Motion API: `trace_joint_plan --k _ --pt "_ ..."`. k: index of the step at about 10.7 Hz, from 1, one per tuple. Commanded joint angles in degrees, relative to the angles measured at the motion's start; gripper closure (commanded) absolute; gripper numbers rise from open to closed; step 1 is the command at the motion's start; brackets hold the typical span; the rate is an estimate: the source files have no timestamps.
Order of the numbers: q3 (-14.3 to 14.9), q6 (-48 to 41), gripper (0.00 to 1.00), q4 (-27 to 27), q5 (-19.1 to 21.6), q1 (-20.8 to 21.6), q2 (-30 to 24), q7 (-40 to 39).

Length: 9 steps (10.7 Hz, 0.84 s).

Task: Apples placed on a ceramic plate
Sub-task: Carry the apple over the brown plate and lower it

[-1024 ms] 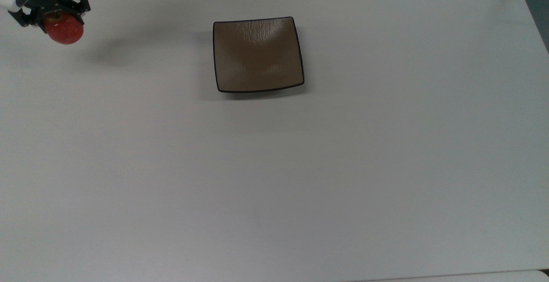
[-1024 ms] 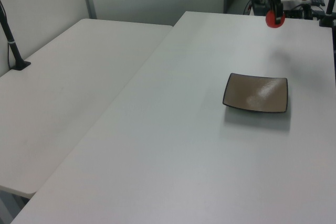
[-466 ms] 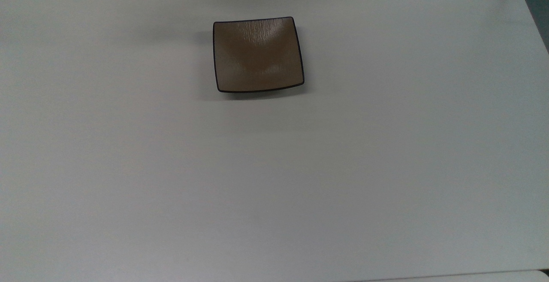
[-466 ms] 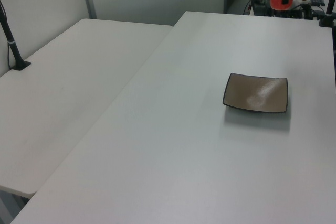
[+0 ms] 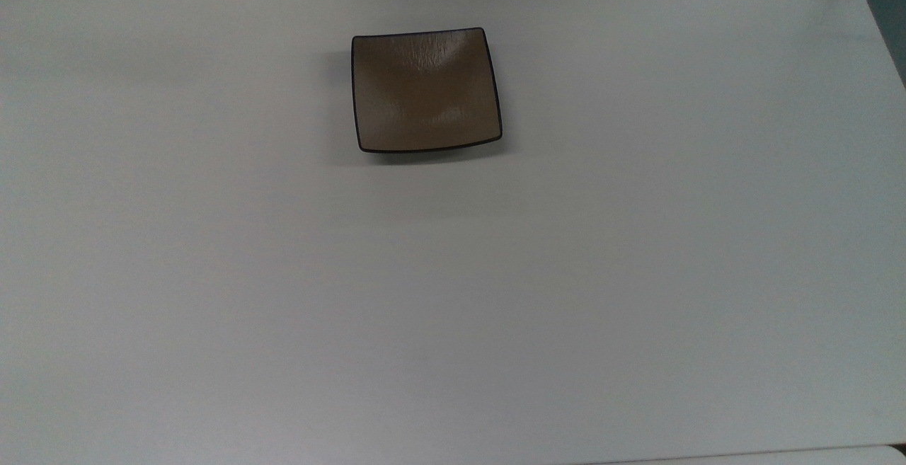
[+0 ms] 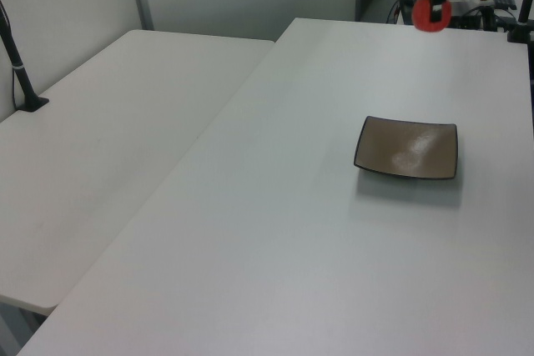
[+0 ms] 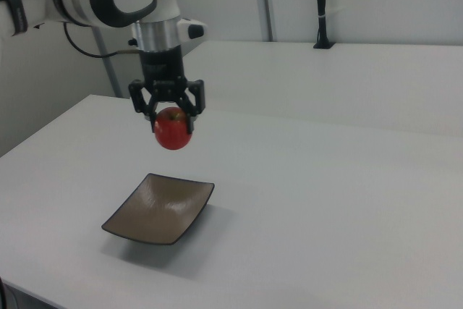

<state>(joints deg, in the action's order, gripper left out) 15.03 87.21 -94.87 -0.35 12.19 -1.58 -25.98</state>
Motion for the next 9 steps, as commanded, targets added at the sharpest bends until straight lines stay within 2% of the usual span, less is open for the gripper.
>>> trace_joint_plan --k 1,4,9 --pt "-4.7 0.5 0.89 -4.8 0.3 0.9 -1.1 7.2" --pt "-8.4 6.2 0.88 -12.4 0.3 1.8 -1.2 8.9" --pt "-11.2 24.0 0.87 -26.0 -0.5 2.5 -0.4 14.5"
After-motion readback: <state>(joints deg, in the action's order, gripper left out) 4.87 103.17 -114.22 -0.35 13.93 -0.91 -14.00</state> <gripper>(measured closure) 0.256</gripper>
